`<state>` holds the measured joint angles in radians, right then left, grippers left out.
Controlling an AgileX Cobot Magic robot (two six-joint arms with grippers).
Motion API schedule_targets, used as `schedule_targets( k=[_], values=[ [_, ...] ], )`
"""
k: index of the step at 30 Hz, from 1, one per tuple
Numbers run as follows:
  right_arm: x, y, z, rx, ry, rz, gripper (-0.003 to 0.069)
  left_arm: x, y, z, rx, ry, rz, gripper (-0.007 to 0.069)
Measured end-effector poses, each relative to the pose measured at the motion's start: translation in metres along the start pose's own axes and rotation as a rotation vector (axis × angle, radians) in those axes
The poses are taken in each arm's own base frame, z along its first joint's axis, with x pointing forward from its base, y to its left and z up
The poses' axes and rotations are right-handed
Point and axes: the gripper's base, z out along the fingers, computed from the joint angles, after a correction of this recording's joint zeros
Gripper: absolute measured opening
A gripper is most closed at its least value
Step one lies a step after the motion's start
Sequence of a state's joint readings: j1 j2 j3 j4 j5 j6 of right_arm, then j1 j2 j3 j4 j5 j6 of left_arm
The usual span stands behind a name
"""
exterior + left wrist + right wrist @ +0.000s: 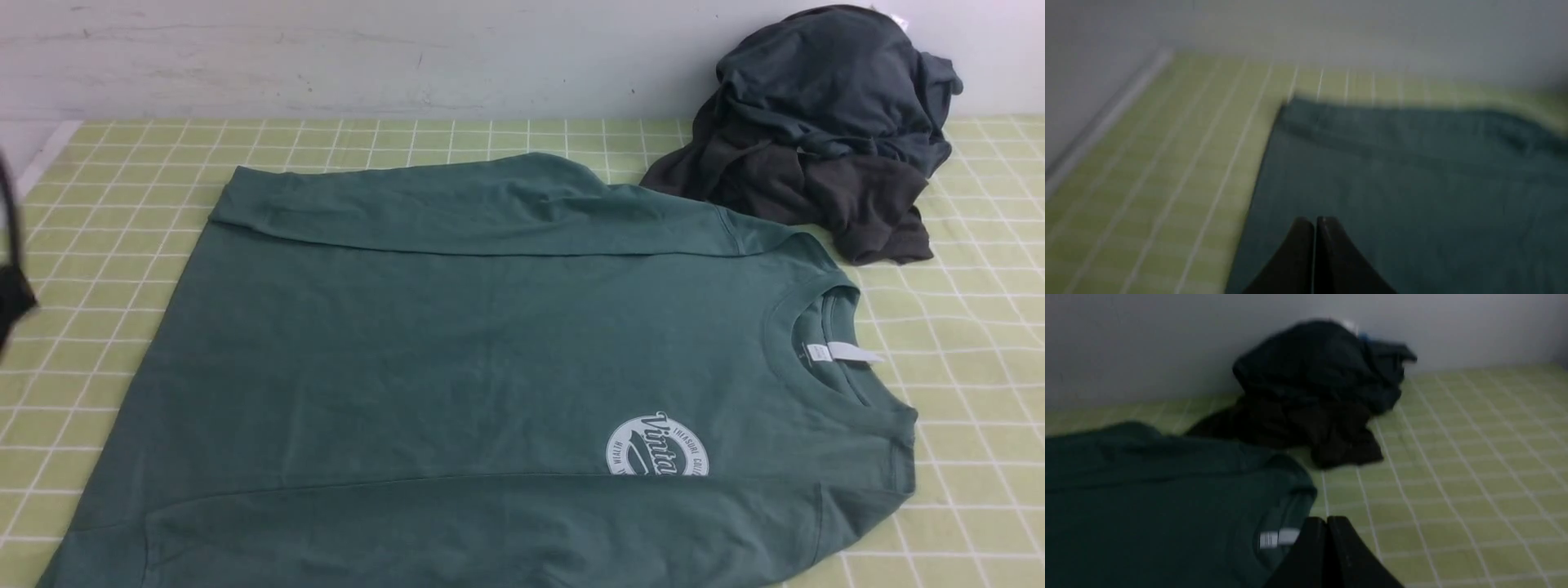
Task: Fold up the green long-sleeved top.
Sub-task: Use the left arm to clamp the cuff closest to it
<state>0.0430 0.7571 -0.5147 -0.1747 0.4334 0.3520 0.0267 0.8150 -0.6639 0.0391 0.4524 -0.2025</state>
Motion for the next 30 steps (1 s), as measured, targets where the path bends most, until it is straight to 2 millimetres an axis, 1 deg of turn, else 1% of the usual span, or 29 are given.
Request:
schedule_targets(
  k=[1, 2, 3, 4, 5, 7, 10, 11, 12, 14, 15, 16, 18, 19, 20, 22, 26, 28, 30],
  values=[
    [0.01, 0.005, 0.011, -0.015, 0.123, -0.032, -0.0014, 0.01, 0.001, 0.01, -0.02, 0.124, -0.007, -0.0003],
    [0.018, 0.011, 0.019, -0.036, 0.205, -0.059, -0.0014, 0.019, 0.002, 0.02, -0.036, 0.239, -0.008, -0.0003],
    [0.028, 0.017, 0.025, -0.066, 0.304, -0.117, -0.0014, 0.024, 0.003, 0.025, -0.043, 0.303, -0.002, -0.0003],
    [0.038, 0.025, 0.033, -0.102, 0.417, -0.198, -0.0014, 0.033, 0.004, 0.034, -0.056, 0.416, 0.015, -0.0003],
    [0.046, 0.034, 0.039, -0.145, 0.499, -0.266, -0.0014, 0.04, 0.004, 0.041, -0.059, 0.494, 0.034, -0.0003],
    [0.055, 0.053, 0.049, -0.238, 0.612, -0.367, -0.0014, 0.049, 0.006, 0.053, -0.064, 0.603, 0.072, -0.0003],
    [0.052, 0.083, 0.06, -0.374, 0.677, -0.479, -0.0014, 0.058, 0.007, 0.069, -0.066, 0.687, 0.079, 0.0007],
    [0.051, 0.084, 0.061, -0.379, 0.677, -0.481, -0.0014, 0.059, 0.007, 0.07, -0.066, 0.692, 0.078, 0.0009],
    [0.048, 0.097, 0.067, -0.428, 0.681, -0.514, -0.0014, 0.062, 0.008, 0.076, -0.069, 0.719, 0.072, 0.0028],
    [0.043, 0.113, 0.076, -0.486, 0.683, -0.548, -0.0014, 0.066, 0.012, 0.086, -0.083, 0.751, 0.051, 0.0081],
    [0.042, 0.114, 0.076, -0.489, 0.68, -0.545, -0.0014, 0.067, 0.013, 0.087, -0.085, 0.759, 0.049, 0.0087],
    [0.042, 0.12, 0.083, -0.51, 0.698, -0.546, -0.0014, 0.07, 0.019, 0.095, -0.107, 0.779, 0.02, 0.015],
    [0.044, 0.122, 0.087, -0.518, 0.728, -0.547, -0.0014, 0.074, 0.023, 0.1, -0.125, 0.807, -0.007, 0.0224],
    [0.044, 0.122, 0.087, -0.519, 0.733, -0.547, -0.0014, 0.074, 0.024, 0.101, -0.128, 0.81, -0.01, 0.0232],
    [0.047, 0.123, 0.088, -0.526, 0.762, -0.538, -0.0014, 0.077, 0.028, 0.105, -0.14, 0.825, -0.027, 0.03],
    [0.048, 0.124, 0.087, -0.534, 0.773, -0.525, -0.0014, 0.08, 0.031, 0.11, -0.148, 0.83, -0.038, 0.0353],
    [0.047, 0.126, 0.086, -0.55, 0.776, -0.489, -0.0014, 0.084, 0.033, 0.119, -0.164, 0.836, -0.07, 0.0364],
    [0.047, 0.127, 0.086, -0.558, 0.776, -0.481, -0.0014, 0.087, 0.033, 0.124, -0.173, 0.841, -0.083, 0.0353],
    [0.047, 0.128, 0.085, -0.567, 0.774, -0.483, -0.0014, 0.091, 0.035, 0.132, -0.184, 0.843, -0.101, 0.0318]
  ],
)
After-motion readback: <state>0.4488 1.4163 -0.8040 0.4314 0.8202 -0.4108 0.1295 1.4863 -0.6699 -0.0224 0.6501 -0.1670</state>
